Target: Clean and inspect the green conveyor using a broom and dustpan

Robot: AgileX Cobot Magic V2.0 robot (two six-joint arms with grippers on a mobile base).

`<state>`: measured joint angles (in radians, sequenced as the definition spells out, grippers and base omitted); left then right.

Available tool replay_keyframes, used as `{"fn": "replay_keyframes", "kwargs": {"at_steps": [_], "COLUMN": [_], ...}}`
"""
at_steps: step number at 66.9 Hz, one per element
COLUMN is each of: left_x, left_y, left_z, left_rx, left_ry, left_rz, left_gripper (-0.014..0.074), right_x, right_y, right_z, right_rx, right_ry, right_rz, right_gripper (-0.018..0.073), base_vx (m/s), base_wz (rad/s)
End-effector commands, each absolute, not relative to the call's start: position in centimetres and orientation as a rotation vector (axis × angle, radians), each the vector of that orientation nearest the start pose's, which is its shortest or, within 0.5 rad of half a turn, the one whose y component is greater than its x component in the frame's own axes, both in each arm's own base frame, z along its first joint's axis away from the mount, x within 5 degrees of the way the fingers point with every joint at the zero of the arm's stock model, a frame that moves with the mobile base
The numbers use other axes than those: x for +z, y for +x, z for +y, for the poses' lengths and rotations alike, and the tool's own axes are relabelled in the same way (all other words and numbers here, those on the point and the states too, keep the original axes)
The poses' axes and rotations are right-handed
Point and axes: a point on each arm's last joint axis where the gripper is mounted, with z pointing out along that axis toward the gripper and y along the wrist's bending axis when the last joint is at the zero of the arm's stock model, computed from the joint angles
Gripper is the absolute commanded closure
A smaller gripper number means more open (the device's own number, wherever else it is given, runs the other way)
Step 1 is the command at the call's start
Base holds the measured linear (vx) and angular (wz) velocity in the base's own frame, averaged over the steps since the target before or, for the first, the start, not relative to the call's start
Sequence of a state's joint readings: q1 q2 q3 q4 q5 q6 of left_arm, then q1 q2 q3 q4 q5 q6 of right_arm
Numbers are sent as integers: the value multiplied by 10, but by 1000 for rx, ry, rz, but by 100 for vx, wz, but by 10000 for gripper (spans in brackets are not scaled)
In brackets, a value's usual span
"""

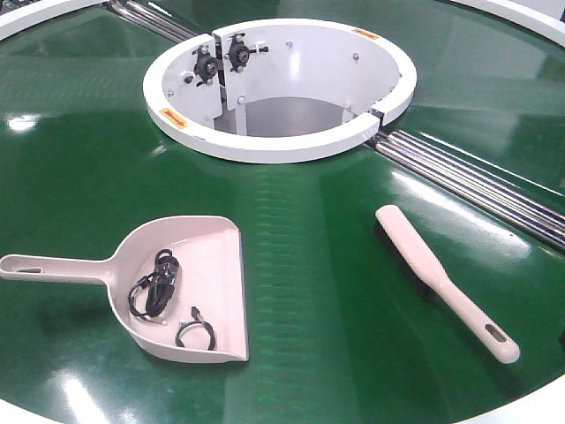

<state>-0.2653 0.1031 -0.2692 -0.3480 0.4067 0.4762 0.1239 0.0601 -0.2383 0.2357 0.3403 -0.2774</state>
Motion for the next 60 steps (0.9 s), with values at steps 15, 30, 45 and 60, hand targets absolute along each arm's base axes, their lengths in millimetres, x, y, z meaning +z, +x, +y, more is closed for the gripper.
{"fn": "replay_keyframes", "kwargs": {"at_steps": [15, 30, 45, 60], "left_x": [281, 280, 280, 272], "left_y": [47, 47, 47, 49], "left_z": [-22, -22, -22, -21], "left_rx": [-205, -204, -204, -168], "left_ry": [358, 354, 354, 368], "left_rz": [1525, 1522, 1522, 1529], "left_gripper": [604, 603, 603, 603], "right_x": [275, 275, 275, 275], "right_y": [49, 48, 48, 48], "right_z": [11, 12, 12, 12], "right_rx": [112, 131, 131, 131], "right_ry": [-169, -158, -158, -158], "right_rz": [1530, 1532, 1534, 1534], "right_gripper": [569, 568, 568, 568], "base_vx": [0, 0, 0, 0], "base_wz": [0, 0, 0, 0]}}
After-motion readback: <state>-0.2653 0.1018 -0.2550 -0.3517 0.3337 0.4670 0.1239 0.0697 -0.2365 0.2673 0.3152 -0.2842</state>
